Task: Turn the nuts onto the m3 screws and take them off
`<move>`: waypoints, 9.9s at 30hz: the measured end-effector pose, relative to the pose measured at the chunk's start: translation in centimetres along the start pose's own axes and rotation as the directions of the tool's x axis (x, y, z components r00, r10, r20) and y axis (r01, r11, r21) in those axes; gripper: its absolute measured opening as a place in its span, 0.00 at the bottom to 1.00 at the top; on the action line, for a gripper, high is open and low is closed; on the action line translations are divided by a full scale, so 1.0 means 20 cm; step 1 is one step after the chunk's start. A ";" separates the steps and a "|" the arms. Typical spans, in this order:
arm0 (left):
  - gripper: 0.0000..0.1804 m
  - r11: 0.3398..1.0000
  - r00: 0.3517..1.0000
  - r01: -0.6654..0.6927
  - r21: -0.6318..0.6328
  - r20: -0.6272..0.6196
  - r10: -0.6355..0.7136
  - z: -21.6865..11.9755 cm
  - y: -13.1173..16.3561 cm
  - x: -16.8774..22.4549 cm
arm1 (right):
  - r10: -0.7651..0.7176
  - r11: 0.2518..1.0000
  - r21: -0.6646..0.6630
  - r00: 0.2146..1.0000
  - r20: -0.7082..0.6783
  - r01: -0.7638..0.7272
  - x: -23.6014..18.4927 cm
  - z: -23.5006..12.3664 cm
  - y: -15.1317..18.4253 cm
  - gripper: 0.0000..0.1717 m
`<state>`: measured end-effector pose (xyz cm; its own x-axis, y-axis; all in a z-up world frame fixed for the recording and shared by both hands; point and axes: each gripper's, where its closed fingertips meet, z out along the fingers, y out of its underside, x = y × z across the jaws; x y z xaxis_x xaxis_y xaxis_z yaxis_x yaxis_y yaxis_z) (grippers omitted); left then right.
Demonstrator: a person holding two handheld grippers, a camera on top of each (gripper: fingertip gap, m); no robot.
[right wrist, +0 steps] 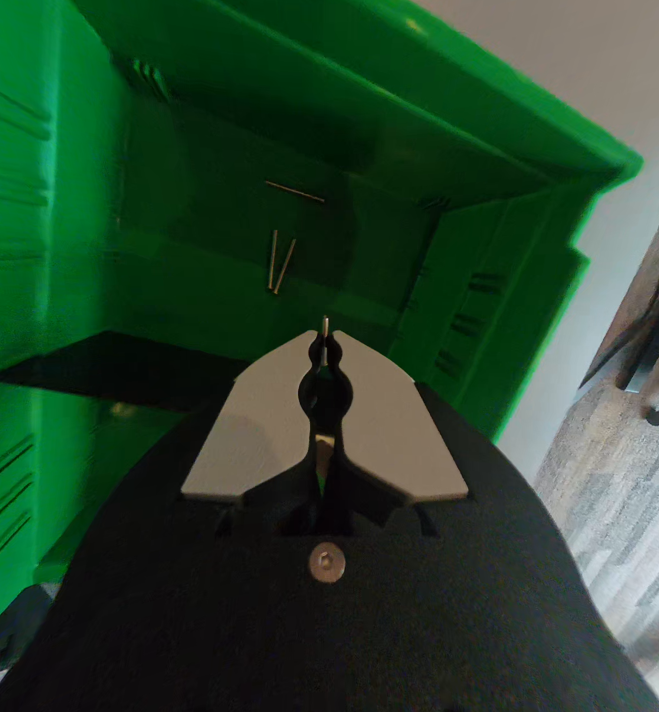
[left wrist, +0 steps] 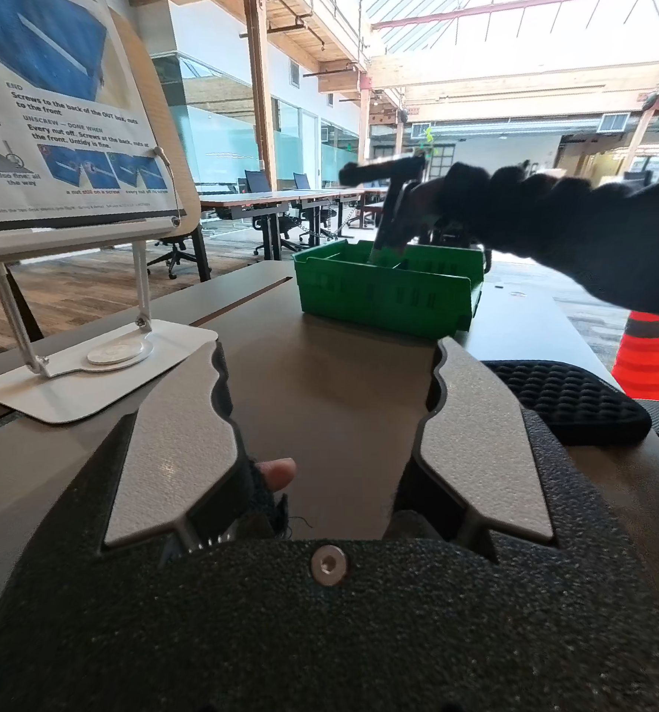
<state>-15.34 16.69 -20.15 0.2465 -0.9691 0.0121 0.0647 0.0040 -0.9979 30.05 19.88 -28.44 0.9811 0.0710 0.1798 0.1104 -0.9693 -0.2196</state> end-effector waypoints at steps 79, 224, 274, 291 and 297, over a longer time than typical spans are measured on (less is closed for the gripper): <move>0.03 0.878 0.450 0.180 -0.443 0.831 0.327 -1.09 0.25 -0.14 | 0.130 0.654 0.747 0.956 -0.265 0.118 -0.90 -0.34 0.41 0.02; 0.03 0.933 0.291 -0.127 -0.336 0.887 0.359 -1.59 -0.49 -0.04 | -0.158 0.179 0.983 0.987 -0.007 0.035 -2.74 -1.25 -0.19 0.02; 0.01 0.973 0.332 0.009 -0.230 0.919 0.214 -2.18 0.09 -0.45 | -0.249 0.360 0.896 0.953 -0.174 0.258 -3.45 -0.74 -0.16 0.10; 0.25 0.965 0.251 0.061 -0.257 0.939 0.234 -2.25 0.09 -0.48 | -0.407 0.319 0.922 0.910 -0.075 0.219 -3.53 -0.84 -0.03 0.42; 0.32 0.972 0.325 -0.031 -0.233 0.917 0.230 -2.01 -0.08 -0.24 | -0.356 0.299 0.944 0.934 -0.028 0.142 -3.21 -0.91 0.09 0.42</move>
<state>-55.53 11.39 -21.21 0.9819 -0.0880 -0.1676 -0.1702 -0.0232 -0.9851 -35.58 9.30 -22.93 0.8727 0.4051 0.2727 0.3220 -0.0573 -0.9450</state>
